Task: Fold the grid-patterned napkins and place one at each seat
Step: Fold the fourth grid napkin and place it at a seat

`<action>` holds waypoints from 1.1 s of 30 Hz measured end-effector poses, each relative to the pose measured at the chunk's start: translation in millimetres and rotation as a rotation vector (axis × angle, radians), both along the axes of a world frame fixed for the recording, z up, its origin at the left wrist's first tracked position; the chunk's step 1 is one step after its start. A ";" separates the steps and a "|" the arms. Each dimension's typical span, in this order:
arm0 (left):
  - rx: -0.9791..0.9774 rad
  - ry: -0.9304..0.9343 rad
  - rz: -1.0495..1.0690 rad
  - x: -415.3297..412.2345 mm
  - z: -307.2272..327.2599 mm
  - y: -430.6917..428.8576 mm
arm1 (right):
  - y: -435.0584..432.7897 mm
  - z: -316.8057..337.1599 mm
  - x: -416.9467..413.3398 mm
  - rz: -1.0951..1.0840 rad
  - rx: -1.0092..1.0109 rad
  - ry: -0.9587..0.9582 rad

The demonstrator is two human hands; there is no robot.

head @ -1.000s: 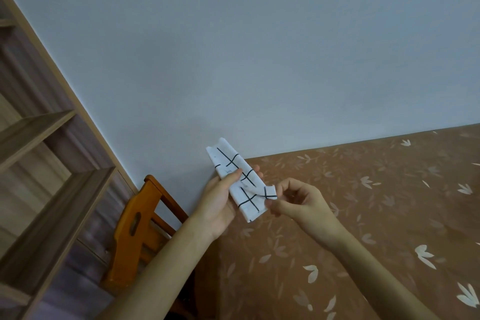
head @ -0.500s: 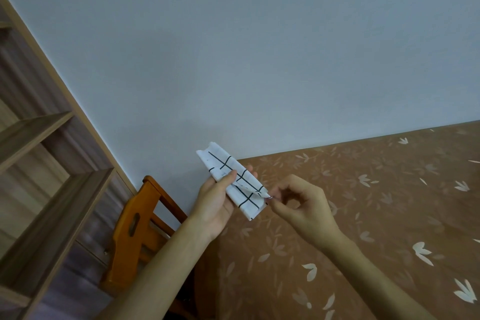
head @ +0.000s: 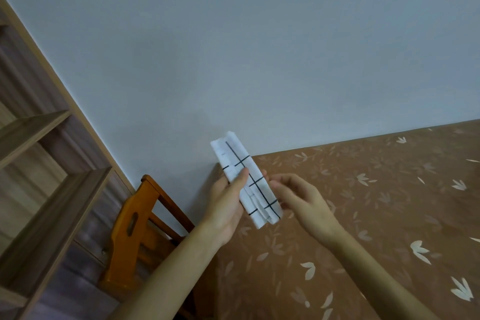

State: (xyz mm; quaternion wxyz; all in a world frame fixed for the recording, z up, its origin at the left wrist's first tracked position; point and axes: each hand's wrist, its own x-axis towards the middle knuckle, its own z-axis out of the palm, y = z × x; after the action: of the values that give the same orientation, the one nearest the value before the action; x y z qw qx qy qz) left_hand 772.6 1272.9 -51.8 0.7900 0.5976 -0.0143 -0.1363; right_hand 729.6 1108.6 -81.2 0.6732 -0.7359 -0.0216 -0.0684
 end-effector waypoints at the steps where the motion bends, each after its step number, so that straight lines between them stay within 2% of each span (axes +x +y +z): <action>1: 0.056 -0.035 0.005 -1.0 0.3 -2.8 | 0.4 0.2 2.4 0.026 -0.003 0.016; 4: 0.302 -0.203 0.064 2.5 -1.5 -3.3 | 3.1 -3.0 3.2 0.039 0.053 0.005; 6: 0.403 -0.287 0.006 4.6 -2.5 1.4 | 1.7 -7.2 1.3 0.001 0.062 -0.012; 9: 0.459 -0.368 -0.150 5.0 -2.9 12.5 | -2.0 -8.7 -0.7 0.003 0.094 0.044; 13: 0.518 -0.374 -0.201 3.3 -4.4 21.1 | -2.5 -3.9 0.8 0.084 0.106 0.079; 18: 0.472 -0.310 -0.207 -0.5 -8.2 22.6 | -2.9 -4.0 2.1 0.100 0.195 0.055; 26: 0.192 -0.160 -0.205 -4.7 -10.0 22.4 | 0.1 -8.5 0.7 0.162 0.492 0.106; 31: 0.139 -0.156 -0.228 -3.8 -10.1 25.4 | 1.1 -9.1 3.0 0.198 0.561 0.189; 33: 0.244 -0.209 -0.203 -2.3 -12.0 26.4 | -0.4 -9.6 3.9 0.190 0.570 0.210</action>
State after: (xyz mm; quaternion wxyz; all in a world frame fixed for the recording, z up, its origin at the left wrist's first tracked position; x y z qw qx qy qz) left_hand 770.3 1299.3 -63.8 0.6880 0.6954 -0.1399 -0.1533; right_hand 733.5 1108.2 -90.8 0.8543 -0.5153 -0.0007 0.0677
